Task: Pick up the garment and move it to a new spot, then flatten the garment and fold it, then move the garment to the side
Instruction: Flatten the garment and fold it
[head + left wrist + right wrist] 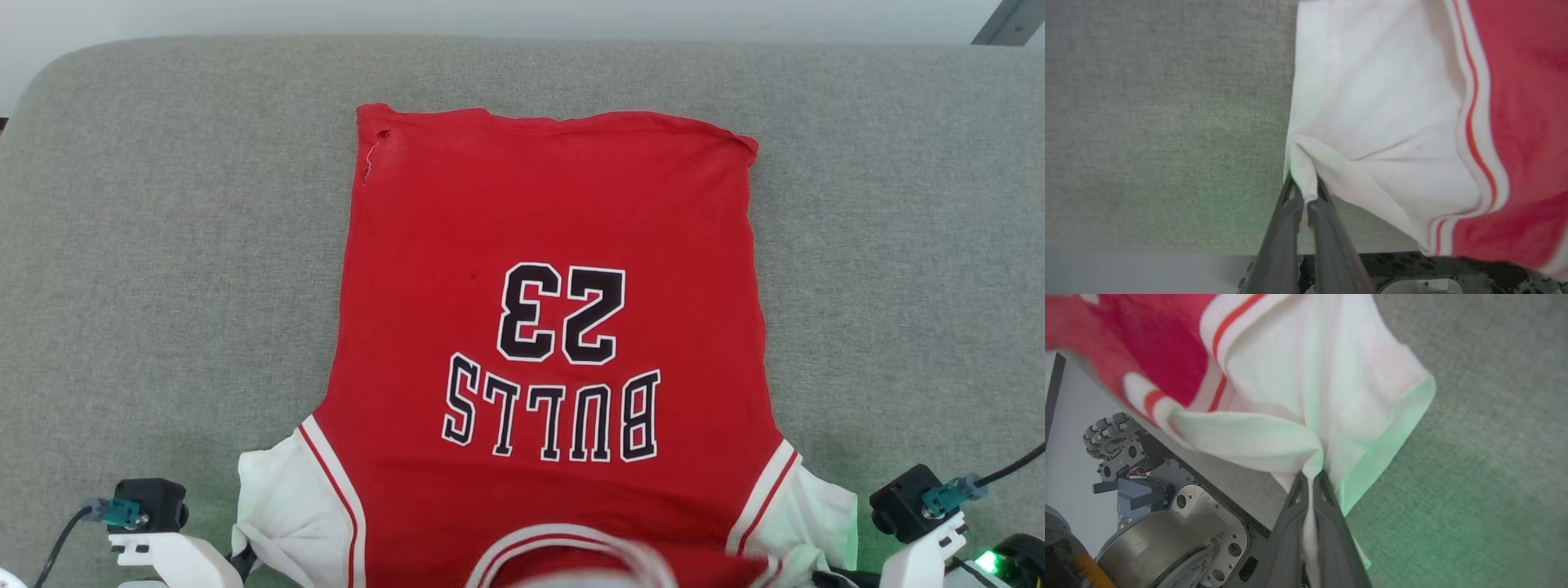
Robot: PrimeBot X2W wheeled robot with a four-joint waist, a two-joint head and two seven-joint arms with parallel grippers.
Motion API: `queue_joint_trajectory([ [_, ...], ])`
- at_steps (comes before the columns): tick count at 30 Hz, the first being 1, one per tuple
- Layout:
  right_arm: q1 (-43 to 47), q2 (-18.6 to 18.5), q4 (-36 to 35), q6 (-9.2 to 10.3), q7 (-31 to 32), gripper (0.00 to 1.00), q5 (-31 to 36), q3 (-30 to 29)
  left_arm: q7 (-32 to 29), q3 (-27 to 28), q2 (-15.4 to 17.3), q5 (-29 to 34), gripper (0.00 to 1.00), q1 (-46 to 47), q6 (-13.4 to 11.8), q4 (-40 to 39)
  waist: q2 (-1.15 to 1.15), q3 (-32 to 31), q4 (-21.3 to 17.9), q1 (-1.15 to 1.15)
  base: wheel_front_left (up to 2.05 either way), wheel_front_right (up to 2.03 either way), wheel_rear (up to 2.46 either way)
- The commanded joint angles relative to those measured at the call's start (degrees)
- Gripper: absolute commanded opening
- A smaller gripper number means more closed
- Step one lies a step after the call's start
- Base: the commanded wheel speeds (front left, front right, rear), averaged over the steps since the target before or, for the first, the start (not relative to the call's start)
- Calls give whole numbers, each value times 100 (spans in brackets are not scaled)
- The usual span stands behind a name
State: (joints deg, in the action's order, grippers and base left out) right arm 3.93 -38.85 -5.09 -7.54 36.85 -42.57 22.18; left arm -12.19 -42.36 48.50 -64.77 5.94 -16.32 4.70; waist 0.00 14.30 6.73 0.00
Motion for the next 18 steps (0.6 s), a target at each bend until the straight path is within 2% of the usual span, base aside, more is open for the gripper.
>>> queue_joint_trajectory([
  [1,79,82,95,13,75,98,91,-22,8,-32,-76,-25,0,-65,18,12,0,12,8,0,0,0,0],
  [5,114,282,-301,20,364,100,265,-414,140,-36,-165,51,0,7,65,-58,0,54,16,0,0,0,0],
  [11,194,676,-1478,7,961,100,434,-1387,260,23,-209,113,0,114,21,-149,0,135,53,0,0,0,0],
  [15,-277,1176,-2008,7,1318,100,769,-2029,279,25,-294,147,0,220,13,-253,0,240,114,0,0,0,0],
  [18,-969,1478,-1943,7,1368,100,1059,-2265,319,30,-370,191,0,328,43,-320,0,346,185,0,0,0,0],
])
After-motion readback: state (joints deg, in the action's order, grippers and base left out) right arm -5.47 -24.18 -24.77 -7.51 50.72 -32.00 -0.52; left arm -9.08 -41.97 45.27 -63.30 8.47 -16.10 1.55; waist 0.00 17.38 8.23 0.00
